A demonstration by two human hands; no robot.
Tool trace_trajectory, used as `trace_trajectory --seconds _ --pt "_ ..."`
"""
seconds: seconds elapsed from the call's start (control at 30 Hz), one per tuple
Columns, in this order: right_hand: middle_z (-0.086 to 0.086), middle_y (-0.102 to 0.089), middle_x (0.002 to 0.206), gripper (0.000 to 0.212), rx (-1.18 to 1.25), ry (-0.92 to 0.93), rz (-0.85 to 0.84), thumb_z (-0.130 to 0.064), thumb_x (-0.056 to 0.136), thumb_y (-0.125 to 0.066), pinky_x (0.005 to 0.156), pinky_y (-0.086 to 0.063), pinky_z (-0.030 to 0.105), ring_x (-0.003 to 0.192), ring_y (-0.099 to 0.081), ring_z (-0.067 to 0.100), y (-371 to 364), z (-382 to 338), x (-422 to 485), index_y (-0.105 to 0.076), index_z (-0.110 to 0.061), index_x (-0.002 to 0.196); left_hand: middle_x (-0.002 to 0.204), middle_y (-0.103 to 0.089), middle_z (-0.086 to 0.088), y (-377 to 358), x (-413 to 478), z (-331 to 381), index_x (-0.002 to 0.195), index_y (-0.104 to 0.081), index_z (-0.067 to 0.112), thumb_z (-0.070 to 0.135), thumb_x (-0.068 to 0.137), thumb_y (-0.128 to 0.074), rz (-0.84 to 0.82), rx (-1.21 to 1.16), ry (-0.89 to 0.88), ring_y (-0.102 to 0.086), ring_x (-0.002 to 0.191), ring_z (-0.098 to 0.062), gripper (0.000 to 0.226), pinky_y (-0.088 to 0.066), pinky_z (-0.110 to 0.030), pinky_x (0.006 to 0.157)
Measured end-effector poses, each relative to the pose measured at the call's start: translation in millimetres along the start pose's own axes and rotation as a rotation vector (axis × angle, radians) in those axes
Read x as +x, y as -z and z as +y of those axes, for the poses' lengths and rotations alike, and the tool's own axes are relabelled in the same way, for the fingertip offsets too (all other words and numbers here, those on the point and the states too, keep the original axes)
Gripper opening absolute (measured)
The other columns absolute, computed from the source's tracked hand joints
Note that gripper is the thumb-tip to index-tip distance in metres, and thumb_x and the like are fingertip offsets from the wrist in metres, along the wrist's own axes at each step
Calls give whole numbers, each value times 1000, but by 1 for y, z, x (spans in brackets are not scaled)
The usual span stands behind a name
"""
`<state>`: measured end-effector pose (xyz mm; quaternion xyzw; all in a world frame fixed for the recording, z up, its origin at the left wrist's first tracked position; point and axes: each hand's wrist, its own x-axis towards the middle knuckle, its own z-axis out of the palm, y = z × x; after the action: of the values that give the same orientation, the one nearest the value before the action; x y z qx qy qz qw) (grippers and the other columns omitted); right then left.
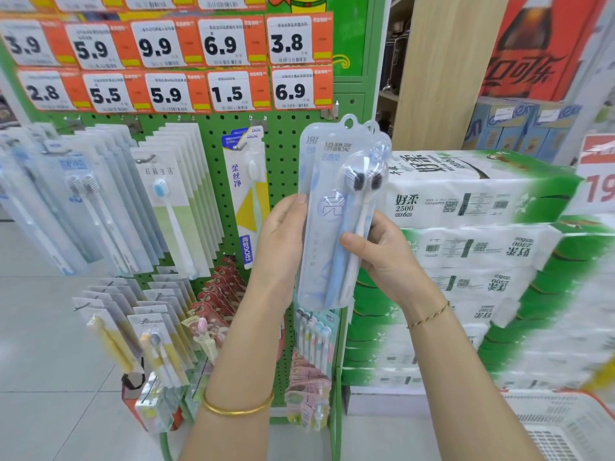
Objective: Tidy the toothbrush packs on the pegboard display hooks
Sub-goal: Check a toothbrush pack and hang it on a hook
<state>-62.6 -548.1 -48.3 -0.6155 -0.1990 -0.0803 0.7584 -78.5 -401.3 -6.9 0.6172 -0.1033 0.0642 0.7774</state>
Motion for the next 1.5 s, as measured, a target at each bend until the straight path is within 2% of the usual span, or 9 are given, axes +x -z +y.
trace_trajectory --seconds 0.33,0.5,0.63,0.77,0.9,1.0,1.17,1.33,1.5 --pt "-10 -71 98 29 -58 45 110 -23 80 -65 80 -52 26 96 -66 9 -12 -1 -4 -57 -20 107 95 -67 -13 8 -11 -5 87 -68 23 29 96 -51 198 -8 -227 -59 89 -25 20 -49 -52 88" --pt "-10 -72 93 17 -136 36 145 -9 90 -58 74 -53 23 89 -67 7 -15 -9 1 -56 -17 105 74 -50 9 20 -11 1 78 -56 27 20 100 -47 389 156 -367 -43 69 -2 25 -41 -24 69" --pt "3 -64 86 9 -190 -35 171 -10 93 -55 53 -53 24 63 -65 9 -17 -13 6 -52 -12 101 69 -42 10 25 -14 6 79 -52 19 19 101 -43 508 233 -452 -37 62 1 24 -35 -14 60" --pt "11 -61 94 11 -274 -98 196 -16 93 -58 59 -57 35 67 -65 15 -16 -9 13 -51 -15 100 65 -34 11 26 -17 11 70 -41 24 14 101 -42 545 253 -505 -34 58 2 33 -31 -12 57" --pt "19 -61 110 14 -347 -115 231 -22 91 -60 78 -57 48 88 -67 27 -8 2 33 -51 -19 101 68 -42 12 25 -15 8 77 -53 27 19 101 -44 491 186 -412 -39 62 3 26 -36 -11 64" --pt "11 -62 114 20 -397 -109 259 -23 91 -61 85 -55 35 99 -64 20 -3 7 52 -52 -18 109 81 -57 8 24 -12 0 86 -61 26 22 100 -47 421 92 -314 -50 78 -7 20 -48 -34 82" --pt "-2 -57 102 32 -451 -126 270 -20 92 -59 62 -45 6 87 -58 5 -3 14 68 -46 -10 120 96 -63 -5 25 -10 -11 84 -66 24 29 96 -51 321 12 -151 -56 94 -21 19 -42 -58 100" --pt "-2 -46 124 65 -478 -146 343 -21 91 -61 93 -40 24 109 -48 9 -1 9 49 -26 -13 144 117 -62 -20 24 -11 -21 95 -68 17 39 82 -56 267 -86 -24 -57 114 -36 28 -39 -60 103" --pt "-1 -61 99 22 -355 16 501 -18 91 -58 83 -52 34 89 -60 14 -9 4 -22 -56 -15 113 120 -63 -17 18 -16 -42 111 -64 7 25 96 -54 278 -138 55 -54 120 -36 26 -39 -55 105"
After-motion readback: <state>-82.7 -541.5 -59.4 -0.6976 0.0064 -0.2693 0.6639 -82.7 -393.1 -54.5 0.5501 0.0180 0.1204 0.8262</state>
